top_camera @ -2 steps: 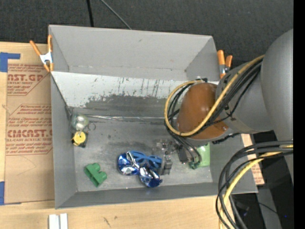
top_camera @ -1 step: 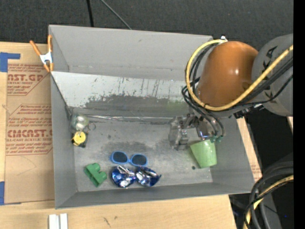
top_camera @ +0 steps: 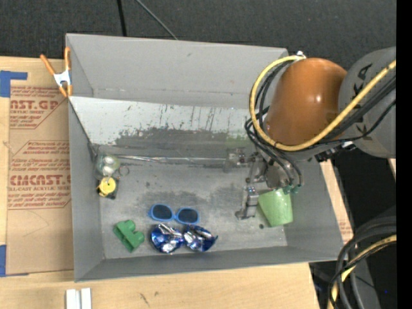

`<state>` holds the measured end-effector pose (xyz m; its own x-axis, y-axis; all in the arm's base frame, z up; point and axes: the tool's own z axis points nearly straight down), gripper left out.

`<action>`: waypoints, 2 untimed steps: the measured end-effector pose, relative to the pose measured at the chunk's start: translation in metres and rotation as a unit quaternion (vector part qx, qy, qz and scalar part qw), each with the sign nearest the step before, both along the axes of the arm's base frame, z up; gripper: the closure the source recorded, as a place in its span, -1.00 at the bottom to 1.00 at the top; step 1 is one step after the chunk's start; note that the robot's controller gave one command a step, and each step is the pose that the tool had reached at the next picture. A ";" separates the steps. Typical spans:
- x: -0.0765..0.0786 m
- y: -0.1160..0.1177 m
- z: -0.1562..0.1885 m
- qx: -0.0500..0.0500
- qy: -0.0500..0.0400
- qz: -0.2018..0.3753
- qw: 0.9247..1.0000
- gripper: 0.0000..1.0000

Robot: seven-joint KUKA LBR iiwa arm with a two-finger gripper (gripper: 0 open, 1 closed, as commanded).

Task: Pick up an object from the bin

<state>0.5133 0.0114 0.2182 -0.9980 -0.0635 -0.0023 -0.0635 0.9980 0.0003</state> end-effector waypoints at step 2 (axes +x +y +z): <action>-0.021 0.034 -0.149 0.000 0.000 0.194 0.981 -1.00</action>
Offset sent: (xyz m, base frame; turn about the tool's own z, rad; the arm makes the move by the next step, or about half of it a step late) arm 0.0089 0.0303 -0.0952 -0.0067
